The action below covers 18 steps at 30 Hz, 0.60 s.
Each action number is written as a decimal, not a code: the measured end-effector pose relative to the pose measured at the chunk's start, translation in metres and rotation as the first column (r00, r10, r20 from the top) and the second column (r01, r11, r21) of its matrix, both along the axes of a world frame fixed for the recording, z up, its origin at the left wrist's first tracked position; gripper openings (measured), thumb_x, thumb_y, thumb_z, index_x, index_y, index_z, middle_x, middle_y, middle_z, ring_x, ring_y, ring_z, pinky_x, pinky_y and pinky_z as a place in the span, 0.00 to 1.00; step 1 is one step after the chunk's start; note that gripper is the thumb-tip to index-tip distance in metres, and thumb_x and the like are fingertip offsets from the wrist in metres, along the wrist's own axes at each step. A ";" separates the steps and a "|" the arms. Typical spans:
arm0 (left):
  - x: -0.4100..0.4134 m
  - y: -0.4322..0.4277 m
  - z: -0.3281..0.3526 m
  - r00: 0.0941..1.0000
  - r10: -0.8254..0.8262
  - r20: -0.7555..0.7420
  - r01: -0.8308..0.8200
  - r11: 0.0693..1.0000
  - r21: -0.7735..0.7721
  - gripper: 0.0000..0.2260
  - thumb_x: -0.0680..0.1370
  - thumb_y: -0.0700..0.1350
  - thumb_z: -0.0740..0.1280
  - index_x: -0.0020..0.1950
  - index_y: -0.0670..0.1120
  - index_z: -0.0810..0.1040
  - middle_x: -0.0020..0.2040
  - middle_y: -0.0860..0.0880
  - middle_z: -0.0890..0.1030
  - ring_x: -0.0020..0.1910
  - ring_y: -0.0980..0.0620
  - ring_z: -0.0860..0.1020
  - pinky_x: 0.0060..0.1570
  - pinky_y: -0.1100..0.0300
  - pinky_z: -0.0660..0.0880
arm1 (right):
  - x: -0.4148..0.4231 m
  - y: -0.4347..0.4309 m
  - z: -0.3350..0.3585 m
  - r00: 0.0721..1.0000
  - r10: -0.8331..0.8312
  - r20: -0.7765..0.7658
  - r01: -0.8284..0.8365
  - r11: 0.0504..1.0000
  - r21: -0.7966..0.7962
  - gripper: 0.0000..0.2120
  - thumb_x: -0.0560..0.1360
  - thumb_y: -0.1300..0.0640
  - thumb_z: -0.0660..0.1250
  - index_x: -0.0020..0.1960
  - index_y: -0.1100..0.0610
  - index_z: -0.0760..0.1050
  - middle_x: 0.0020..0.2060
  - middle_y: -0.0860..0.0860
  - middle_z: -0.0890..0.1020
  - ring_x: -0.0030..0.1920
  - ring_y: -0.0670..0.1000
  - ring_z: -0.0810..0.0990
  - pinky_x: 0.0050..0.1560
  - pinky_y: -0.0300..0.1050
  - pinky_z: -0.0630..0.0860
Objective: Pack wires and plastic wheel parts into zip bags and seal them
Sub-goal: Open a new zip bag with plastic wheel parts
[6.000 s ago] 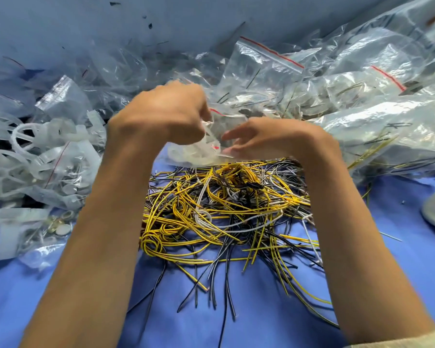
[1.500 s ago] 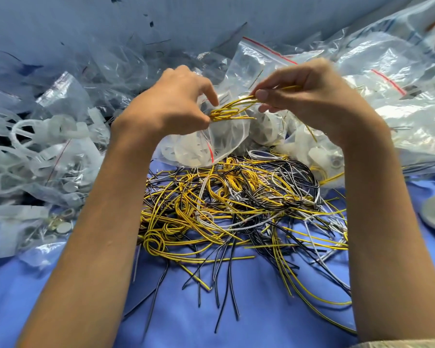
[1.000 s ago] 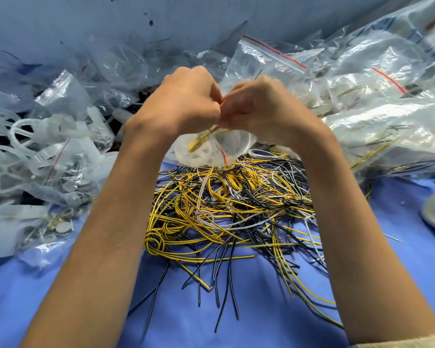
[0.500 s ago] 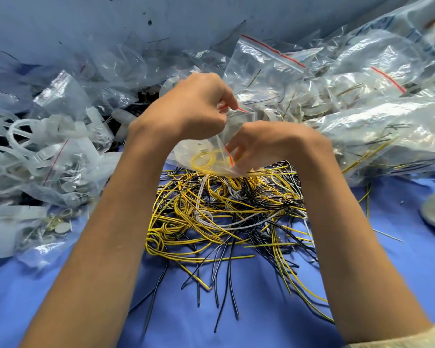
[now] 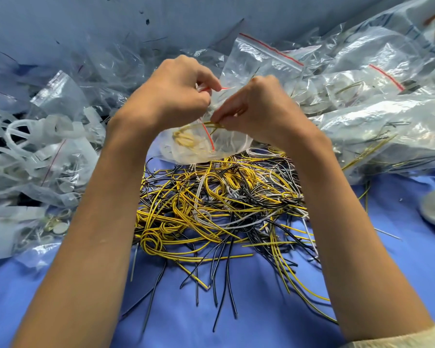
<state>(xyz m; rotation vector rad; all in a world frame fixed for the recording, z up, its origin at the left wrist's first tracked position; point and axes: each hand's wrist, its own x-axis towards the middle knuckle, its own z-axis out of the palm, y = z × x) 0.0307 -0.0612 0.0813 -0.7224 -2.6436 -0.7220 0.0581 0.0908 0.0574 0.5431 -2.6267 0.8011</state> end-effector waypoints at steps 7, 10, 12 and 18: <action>-0.001 -0.002 0.000 1.000 0.013 -0.005 -0.013 0.998 0.056 0.14 0.75 0.39 0.62 0.56 0.49 0.82 0.43 0.48 0.75 0.40 0.53 0.70 0.38 0.71 0.62 | -0.002 -0.008 -0.003 0.963 -0.132 -0.235 0.121 0.991 -0.058 0.12 0.69 0.66 0.65 0.47 0.58 0.84 0.40 0.55 0.85 0.33 0.40 0.78 0.38 0.25 0.70; -0.001 -0.003 0.000 1.000 0.028 0.001 -0.028 0.996 0.087 0.14 0.76 0.39 0.61 0.56 0.50 0.82 0.44 0.48 0.75 0.40 0.53 0.70 0.41 0.69 0.64 | -0.003 -0.016 -0.006 0.938 -0.172 -0.302 0.167 0.985 -0.042 0.13 0.69 0.65 0.63 0.49 0.57 0.84 0.42 0.57 0.85 0.40 0.55 0.84 0.48 0.46 0.77; 0.000 -0.003 0.000 0.999 0.031 0.008 -0.031 0.995 0.099 0.15 0.75 0.39 0.61 0.55 0.50 0.82 0.45 0.49 0.75 0.41 0.52 0.71 0.45 0.67 0.66 | -0.004 -0.020 -0.009 0.934 -0.174 -0.311 0.183 0.983 -0.002 0.14 0.70 0.65 0.62 0.50 0.56 0.84 0.43 0.57 0.85 0.42 0.57 0.84 0.48 0.49 0.77; 0.002 -0.006 0.003 0.998 0.014 0.059 -0.023 0.990 0.140 0.19 0.68 0.46 0.58 0.54 0.50 0.83 0.46 0.49 0.76 0.44 0.52 0.74 0.48 0.65 0.69 | -0.009 -0.012 -0.006 0.921 -0.278 -0.273 0.295 0.955 0.021 0.15 0.74 0.61 0.61 0.54 0.51 0.83 0.48 0.53 0.85 0.50 0.53 0.82 0.57 0.45 0.73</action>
